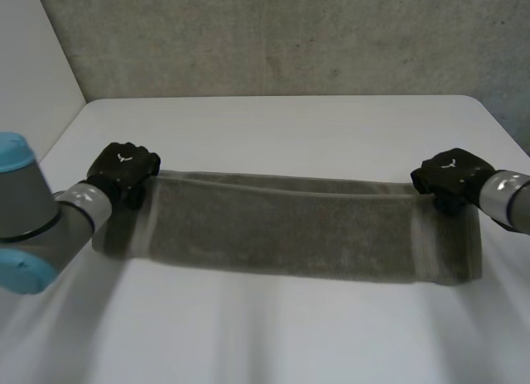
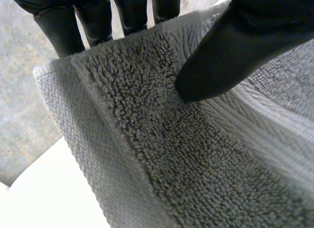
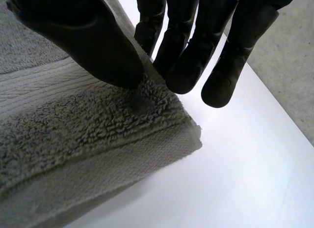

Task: Fold the towel.

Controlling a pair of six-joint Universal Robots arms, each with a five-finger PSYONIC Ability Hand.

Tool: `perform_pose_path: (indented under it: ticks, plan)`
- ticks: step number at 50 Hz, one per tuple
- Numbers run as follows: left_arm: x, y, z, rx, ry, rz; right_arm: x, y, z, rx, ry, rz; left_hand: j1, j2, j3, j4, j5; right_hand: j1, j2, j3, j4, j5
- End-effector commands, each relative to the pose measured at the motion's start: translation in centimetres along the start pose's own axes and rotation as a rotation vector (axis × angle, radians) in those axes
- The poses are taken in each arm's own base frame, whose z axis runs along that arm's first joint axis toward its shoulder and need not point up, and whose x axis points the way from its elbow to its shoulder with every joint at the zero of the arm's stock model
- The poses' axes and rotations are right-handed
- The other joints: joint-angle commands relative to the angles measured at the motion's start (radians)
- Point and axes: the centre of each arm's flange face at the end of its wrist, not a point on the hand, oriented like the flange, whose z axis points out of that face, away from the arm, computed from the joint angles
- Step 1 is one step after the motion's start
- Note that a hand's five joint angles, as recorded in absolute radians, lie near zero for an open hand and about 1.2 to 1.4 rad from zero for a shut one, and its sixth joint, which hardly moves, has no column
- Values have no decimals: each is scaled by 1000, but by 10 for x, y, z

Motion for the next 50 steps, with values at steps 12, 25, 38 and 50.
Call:
perform_pose_path:
  ticks: [12, 25, 38, 50]
  plan:
    - [5, 11, 53, 16, -69, 21, 4, -7, 58, 134, 189, -41, -59, -125, -154, -125, -267, 51, 52, 38, 46, 41]
    - [7, -9, 42, 28, -116, 28, -7, -13, 48, 106, 218, -25, -1253, -1320, -1349, -1320, -1462, -1163, -1162, -1177, -1168, -1173]
    - [2, -34, -7, 46, -118, -53, -18, -39, -33, 161, 211, 42, -1241, -1308, -1337, -1308, -1450, -1163, -1162, -1177, -1168, -1173]
    - [29, -29, -56, 68, 6, -74, -45, 18, -50, -18, 82, 143, -1241, -1308, -1337, -1308, -1450, -1047, -1047, -1061, -1053, -1058]
